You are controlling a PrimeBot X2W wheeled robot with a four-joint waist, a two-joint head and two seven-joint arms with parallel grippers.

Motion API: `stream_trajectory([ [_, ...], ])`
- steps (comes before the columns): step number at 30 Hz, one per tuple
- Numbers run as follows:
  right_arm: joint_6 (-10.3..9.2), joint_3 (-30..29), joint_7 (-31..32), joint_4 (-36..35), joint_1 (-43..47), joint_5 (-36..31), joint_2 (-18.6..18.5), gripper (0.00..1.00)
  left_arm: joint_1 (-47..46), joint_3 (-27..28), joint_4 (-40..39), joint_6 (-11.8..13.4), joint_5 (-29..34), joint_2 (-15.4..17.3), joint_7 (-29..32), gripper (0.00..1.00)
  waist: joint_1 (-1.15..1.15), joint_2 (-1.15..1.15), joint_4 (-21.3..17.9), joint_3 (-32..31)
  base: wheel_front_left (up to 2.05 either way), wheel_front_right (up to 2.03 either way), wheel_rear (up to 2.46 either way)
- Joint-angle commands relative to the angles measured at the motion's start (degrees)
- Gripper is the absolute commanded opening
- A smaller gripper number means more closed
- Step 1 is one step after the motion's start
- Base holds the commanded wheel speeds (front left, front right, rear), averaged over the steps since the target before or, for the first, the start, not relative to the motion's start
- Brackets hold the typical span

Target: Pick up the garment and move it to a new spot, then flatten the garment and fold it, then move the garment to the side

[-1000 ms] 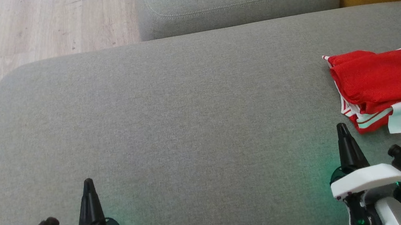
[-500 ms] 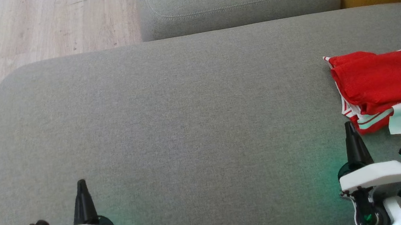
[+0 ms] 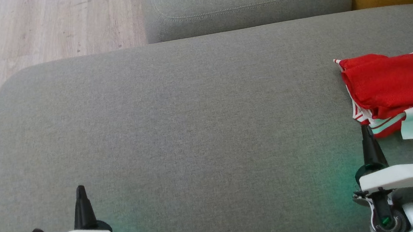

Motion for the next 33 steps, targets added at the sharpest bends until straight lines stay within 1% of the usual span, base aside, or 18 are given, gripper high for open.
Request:
stream_trajectory([
  [1,-0.03,0.1,0.4,-2.3,-2.2,1.9,-0.9,0.00,-3.2,1.9,-2.1,-0.4,-1.6,0.1,0.4,0.00,0.00,0.00,0.0,0.0,0.00,0.00,0.00],
  [33,-0.04,-2.8,5.5,-4.3,-2.1,21.4,-0.9,0.00,-4.1,4.9,-3.8,-0.6,-18.8,0.2,5.6,0.00,0.00,0.00,0.4,-0.4,0.00,0.00,0.00],
])
